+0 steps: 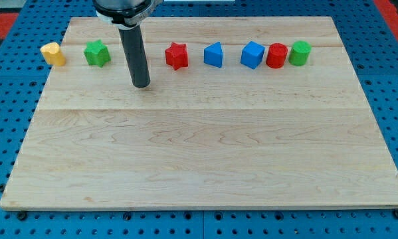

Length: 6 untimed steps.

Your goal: Point at the yellow hexagon

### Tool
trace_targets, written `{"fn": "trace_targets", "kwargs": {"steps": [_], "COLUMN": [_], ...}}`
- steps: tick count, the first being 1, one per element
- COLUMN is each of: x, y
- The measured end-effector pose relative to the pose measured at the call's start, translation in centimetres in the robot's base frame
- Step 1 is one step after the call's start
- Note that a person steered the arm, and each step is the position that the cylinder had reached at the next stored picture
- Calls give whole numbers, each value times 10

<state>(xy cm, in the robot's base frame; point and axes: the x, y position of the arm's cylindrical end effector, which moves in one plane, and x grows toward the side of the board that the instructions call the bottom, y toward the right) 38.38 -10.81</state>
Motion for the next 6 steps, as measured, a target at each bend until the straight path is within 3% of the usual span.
{"fn": "trace_targets", "kwargs": {"steps": [5, 6], "x": [19, 25], "y": [-1, -23]}}
